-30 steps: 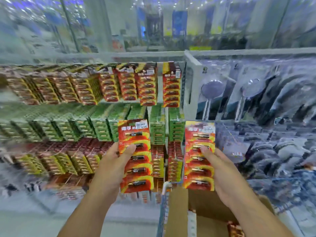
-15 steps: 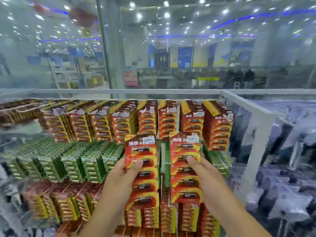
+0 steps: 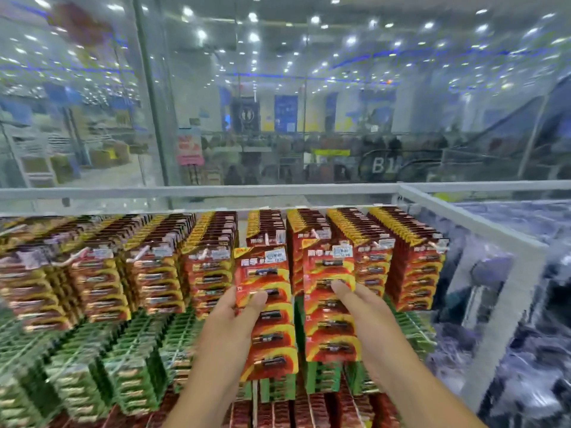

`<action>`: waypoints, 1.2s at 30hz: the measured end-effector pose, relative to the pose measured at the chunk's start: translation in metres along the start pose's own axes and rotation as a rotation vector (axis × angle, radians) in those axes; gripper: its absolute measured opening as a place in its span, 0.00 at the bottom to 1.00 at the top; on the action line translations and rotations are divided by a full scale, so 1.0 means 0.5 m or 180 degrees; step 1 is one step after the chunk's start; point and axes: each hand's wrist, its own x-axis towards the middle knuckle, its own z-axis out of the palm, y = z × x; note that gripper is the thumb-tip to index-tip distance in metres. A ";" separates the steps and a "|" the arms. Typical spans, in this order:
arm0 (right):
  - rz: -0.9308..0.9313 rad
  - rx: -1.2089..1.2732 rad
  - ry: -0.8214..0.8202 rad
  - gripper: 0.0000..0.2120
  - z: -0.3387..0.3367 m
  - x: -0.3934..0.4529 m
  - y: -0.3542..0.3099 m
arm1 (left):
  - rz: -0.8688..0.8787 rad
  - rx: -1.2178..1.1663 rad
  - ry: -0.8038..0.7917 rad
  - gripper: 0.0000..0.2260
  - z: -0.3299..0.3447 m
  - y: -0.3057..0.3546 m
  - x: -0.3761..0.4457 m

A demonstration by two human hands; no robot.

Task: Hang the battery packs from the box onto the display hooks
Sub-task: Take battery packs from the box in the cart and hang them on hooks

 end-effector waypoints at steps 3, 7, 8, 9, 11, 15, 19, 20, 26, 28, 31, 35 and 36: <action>-0.0090 -0.0057 0.0075 0.08 0.003 0.019 -0.002 | -0.0034 -0.0109 -0.0030 0.07 0.001 -0.006 0.030; -0.0115 -0.0236 0.0283 0.12 0.017 0.028 0.003 | -0.0008 -0.0044 -0.0054 0.10 0.007 -0.016 0.052; -0.0086 -0.0276 0.0307 0.11 0.018 0.028 0.004 | -0.0028 -0.0037 -0.0041 0.11 0.008 -0.019 0.058; -0.0087 -0.0279 0.0341 0.10 0.019 0.036 0.007 | -0.0048 -0.0036 -0.0019 0.11 0.007 -0.024 0.064; -0.0137 -0.0234 0.0338 0.06 0.014 0.055 0.018 | -0.0087 -0.0023 0.0021 0.10 0.007 -0.027 0.071; -0.0225 -0.0219 0.0258 0.06 0.009 0.079 0.030 | -0.0141 0.0045 -0.0041 0.06 0.011 -0.019 0.067; -0.0096 -0.0347 0.0390 0.06 0.010 0.091 0.035 | -0.0162 -0.0035 -0.0059 0.05 0.019 -0.013 0.071; -0.0064 -0.0346 0.0375 0.06 0.006 0.103 0.042 | -0.0168 -0.0041 -0.0003 0.07 0.020 -0.014 0.079; -0.0138 -0.0248 0.0490 0.05 0.033 0.165 0.053 | 0.0012 0.0192 0.0494 0.24 0.034 -0.045 0.158; -0.0127 -0.0141 0.0637 0.16 0.044 0.194 0.067 | 0.0088 0.0161 0.0671 0.13 0.045 -0.048 0.177; -0.0217 -0.0050 0.0805 0.19 0.062 0.228 0.084 | 0.0161 0.0211 0.0850 0.08 0.062 -0.062 0.200; -0.0263 -0.0051 0.1033 0.17 0.079 0.257 0.095 | 0.0312 0.0339 0.1040 0.10 0.072 -0.083 0.211; -0.0275 -0.0044 0.1079 0.22 0.082 0.263 0.096 | 0.0368 0.0404 0.1094 0.11 0.072 -0.085 0.211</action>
